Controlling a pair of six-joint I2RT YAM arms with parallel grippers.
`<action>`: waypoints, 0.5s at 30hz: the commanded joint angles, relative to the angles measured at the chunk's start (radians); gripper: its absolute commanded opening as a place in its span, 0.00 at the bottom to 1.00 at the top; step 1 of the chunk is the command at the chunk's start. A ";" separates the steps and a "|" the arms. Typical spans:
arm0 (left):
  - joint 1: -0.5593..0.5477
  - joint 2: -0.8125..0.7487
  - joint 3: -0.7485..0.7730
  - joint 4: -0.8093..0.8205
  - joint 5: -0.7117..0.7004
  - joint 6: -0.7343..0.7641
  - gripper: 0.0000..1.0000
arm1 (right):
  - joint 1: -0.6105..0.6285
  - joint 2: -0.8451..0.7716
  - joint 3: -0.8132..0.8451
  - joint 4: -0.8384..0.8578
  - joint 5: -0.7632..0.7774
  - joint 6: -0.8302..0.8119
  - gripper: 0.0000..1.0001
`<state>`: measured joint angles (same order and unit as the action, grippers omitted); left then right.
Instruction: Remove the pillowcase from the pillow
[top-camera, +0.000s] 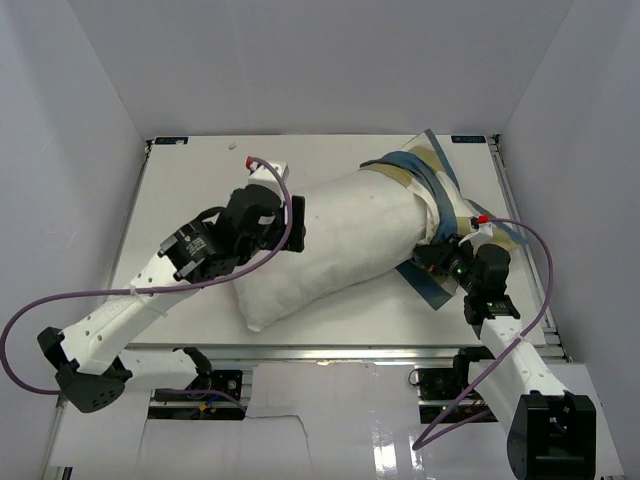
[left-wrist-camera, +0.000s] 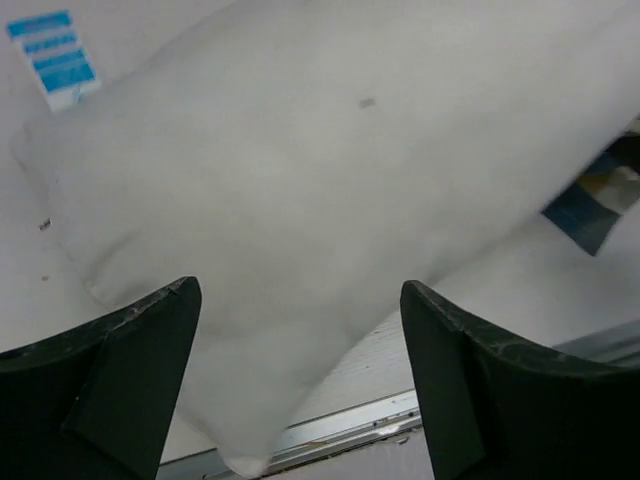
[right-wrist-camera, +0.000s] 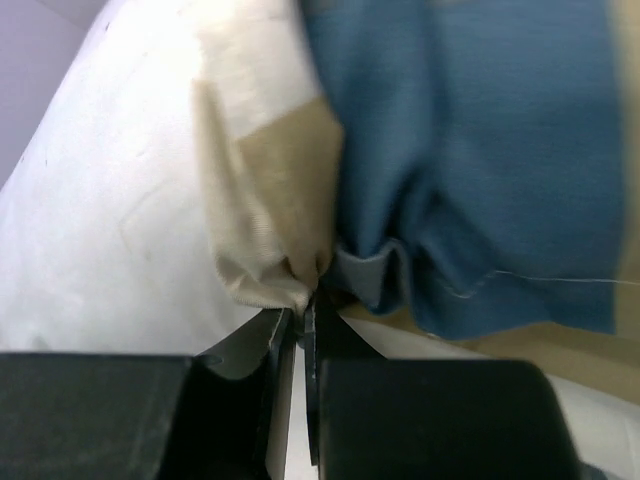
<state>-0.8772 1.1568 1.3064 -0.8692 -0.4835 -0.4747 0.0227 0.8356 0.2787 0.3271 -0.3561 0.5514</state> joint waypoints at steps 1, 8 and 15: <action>-0.005 0.022 0.229 -0.026 0.195 0.114 0.92 | 0.022 -0.053 0.004 0.033 -0.032 0.016 0.08; -0.043 0.187 0.298 -0.013 0.296 0.172 0.95 | 0.028 -0.165 -0.012 0.000 -0.056 0.028 0.08; -0.092 0.401 0.261 0.189 0.300 0.185 0.98 | 0.028 -0.233 -0.013 -0.046 -0.069 0.012 0.08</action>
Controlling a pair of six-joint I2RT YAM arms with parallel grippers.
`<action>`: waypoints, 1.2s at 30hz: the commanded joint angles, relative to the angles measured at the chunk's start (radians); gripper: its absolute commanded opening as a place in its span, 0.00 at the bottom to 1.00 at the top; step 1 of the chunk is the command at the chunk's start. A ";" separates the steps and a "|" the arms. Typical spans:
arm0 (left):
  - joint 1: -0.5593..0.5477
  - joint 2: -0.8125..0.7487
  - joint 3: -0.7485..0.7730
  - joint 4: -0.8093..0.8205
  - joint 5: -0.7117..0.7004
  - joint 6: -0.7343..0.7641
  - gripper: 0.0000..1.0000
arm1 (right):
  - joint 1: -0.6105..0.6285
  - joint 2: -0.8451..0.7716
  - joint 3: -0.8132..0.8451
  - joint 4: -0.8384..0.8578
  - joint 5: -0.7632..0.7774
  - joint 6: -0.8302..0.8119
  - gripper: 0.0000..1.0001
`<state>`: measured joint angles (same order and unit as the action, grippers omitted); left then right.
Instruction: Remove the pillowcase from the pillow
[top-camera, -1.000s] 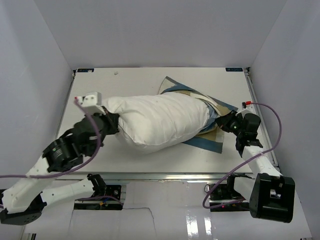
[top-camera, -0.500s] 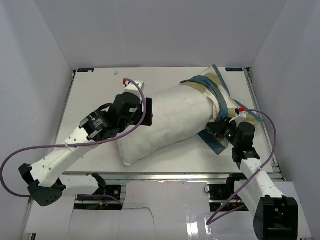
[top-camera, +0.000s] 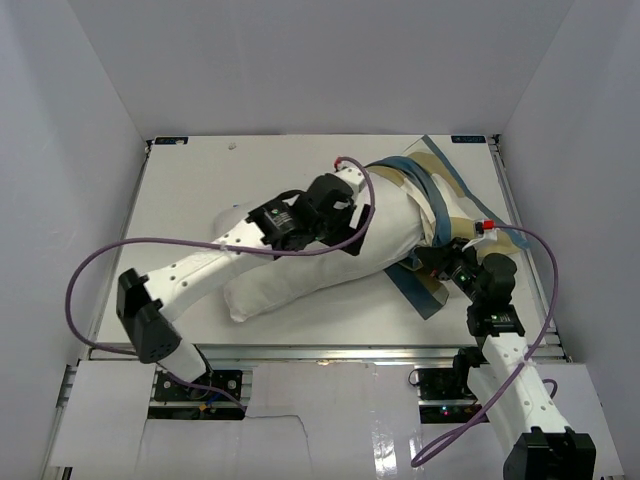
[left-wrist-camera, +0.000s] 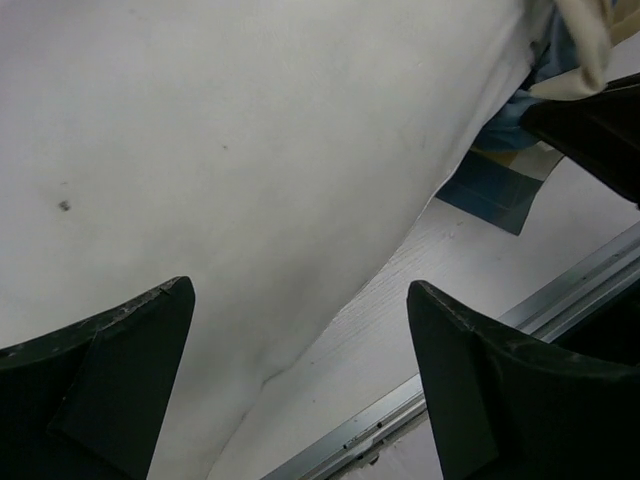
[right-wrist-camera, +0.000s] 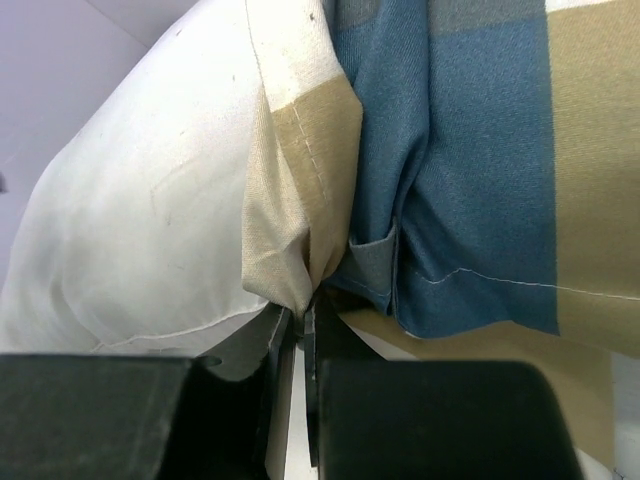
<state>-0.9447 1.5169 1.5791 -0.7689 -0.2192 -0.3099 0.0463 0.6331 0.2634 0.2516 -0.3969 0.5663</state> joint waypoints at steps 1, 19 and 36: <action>-0.035 0.067 -0.010 0.103 0.020 0.015 0.98 | 0.004 -0.030 0.000 0.031 -0.030 -0.003 0.08; -0.101 0.186 -0.137 0.141 -0.301 -0.094 0.00 | 0.007 -0.020 0.005 0.031 0.085 -0.015 0.08; -0.095 -0.306 -0.151 -0.245 -0.431 -0.041 0.00 | -0.354 0.598 0.253 0.075 0.224 -0.019 0.08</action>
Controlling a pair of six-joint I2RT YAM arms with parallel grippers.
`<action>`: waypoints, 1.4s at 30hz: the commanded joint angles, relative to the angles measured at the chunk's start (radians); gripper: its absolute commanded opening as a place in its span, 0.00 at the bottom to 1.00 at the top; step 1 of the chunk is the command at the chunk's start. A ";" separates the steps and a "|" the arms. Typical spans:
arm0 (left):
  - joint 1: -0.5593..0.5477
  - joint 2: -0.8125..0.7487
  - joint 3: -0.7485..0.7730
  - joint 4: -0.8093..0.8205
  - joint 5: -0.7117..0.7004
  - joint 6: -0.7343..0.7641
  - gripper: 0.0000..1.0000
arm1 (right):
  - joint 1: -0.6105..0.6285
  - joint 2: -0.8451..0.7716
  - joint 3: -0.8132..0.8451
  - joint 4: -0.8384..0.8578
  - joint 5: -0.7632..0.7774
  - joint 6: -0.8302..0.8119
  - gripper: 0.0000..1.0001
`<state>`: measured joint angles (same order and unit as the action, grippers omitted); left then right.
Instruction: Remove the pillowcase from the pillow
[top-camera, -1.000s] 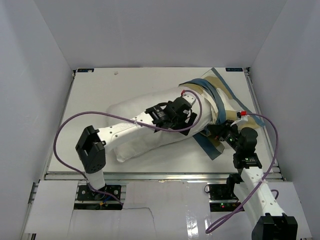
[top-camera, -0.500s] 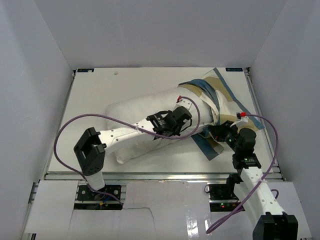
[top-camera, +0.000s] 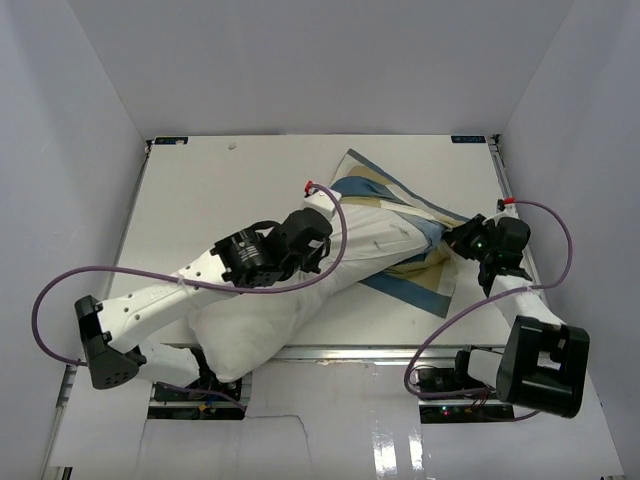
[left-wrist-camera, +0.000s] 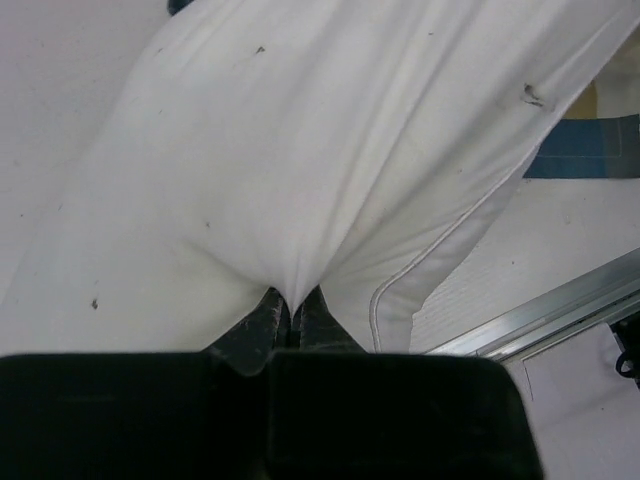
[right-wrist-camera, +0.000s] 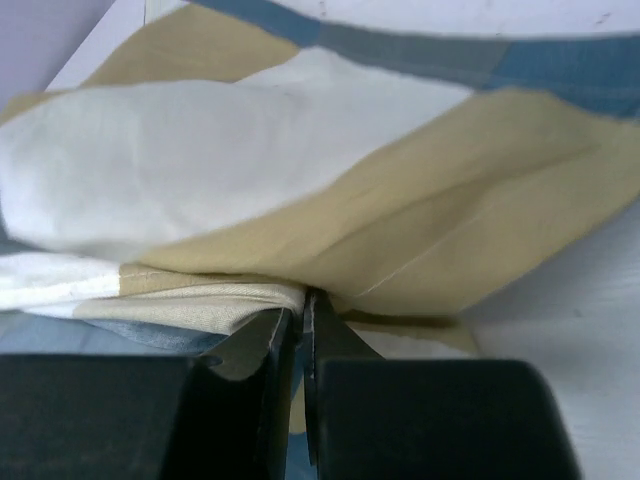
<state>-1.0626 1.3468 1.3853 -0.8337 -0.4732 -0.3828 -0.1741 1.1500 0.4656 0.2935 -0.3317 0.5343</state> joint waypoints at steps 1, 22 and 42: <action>0.023 -0.179 0.037 -0.186 -0.189 0.024 0.00 | -0.145 0.103 0.077 0.033 0.143 0.022 0.08; 0.151 -0.123 0.262 -0.061 -0.431 0.070 0.00 | -0.176 -0.021 0.169 -0.102 0.126 0.009 0.08; 0.831 0.279 0.615 -0.185 0.013 -0.059 0.00 | -0.192 -0.199 0.051 -0.169 0.111 -0.028 0.08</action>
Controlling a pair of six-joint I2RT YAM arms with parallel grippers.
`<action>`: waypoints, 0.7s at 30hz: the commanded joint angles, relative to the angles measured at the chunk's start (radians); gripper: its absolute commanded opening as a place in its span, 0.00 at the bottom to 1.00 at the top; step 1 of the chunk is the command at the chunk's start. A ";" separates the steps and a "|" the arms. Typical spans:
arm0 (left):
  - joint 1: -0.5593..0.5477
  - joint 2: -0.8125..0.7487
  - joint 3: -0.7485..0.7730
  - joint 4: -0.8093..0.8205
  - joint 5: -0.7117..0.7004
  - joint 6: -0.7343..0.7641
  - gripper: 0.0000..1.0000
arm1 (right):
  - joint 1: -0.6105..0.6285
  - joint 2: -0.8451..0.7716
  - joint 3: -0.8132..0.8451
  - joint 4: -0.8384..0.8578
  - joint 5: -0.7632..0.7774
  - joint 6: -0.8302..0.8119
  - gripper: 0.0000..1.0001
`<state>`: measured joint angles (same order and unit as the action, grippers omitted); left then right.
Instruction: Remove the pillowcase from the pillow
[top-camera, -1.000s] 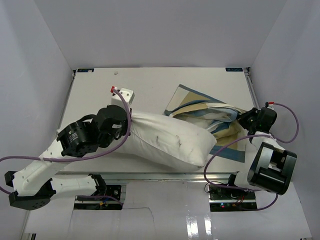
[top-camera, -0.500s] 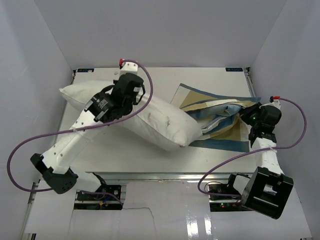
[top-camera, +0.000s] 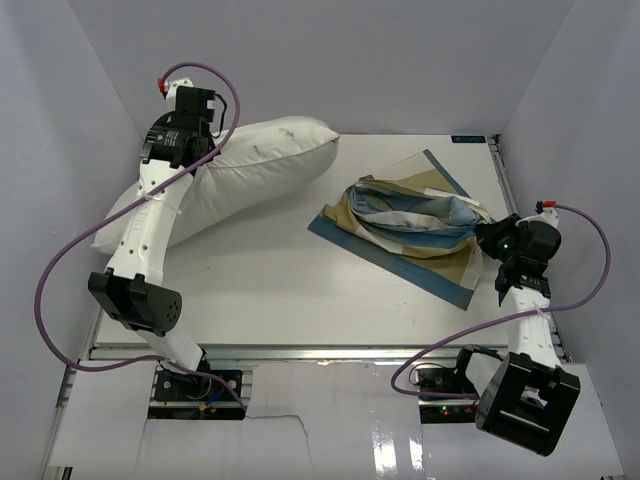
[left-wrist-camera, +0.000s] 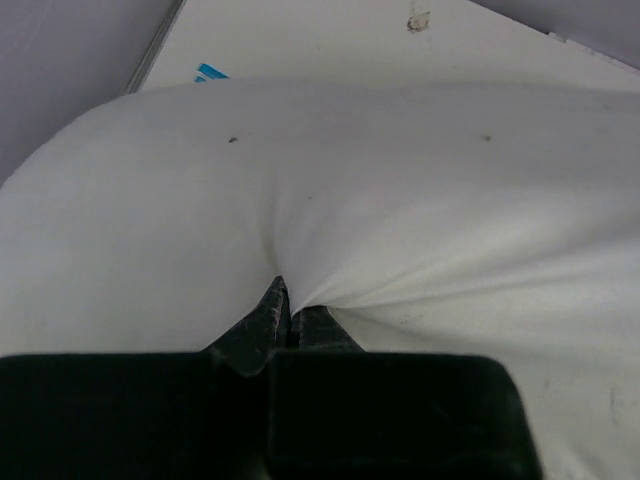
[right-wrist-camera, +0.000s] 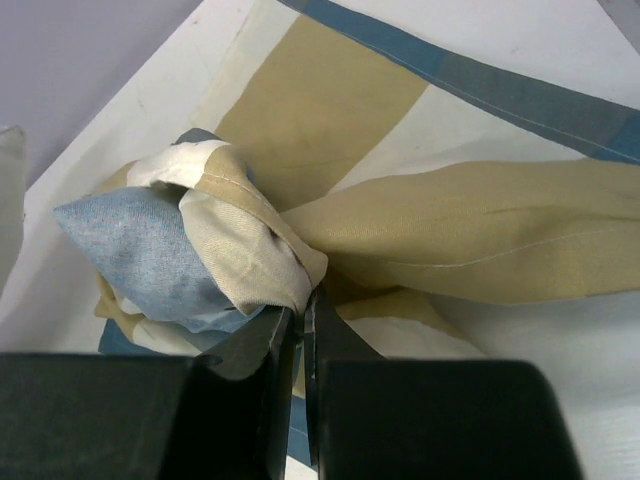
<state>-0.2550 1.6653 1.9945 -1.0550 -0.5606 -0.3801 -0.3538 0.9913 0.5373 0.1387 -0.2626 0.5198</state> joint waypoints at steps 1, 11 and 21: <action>0.025 -0.033 -0.002 0.047 0.111 -0.066 0.00 | -0.016 -0.052 -0.029 -0.014 0.042 -0.015 0.08; 0.016 -0.081 -0.325 0.367 0.485 -0.192 0.00 | 0.061 -0.171 -0.122 0.102 -0.231 0.017 0.08; -0.023 -0.042 -0.493 0.538 0.645 -0.175 0.11 | 0.090 -0.100 -0.116 0.079 -0.214 -0.015 0.40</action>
<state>-0.2718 1.6569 1.4872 -0.6338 -0.0208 -0.5644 -0.2676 0.8890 0.4091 0.2001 -0.4603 0.5369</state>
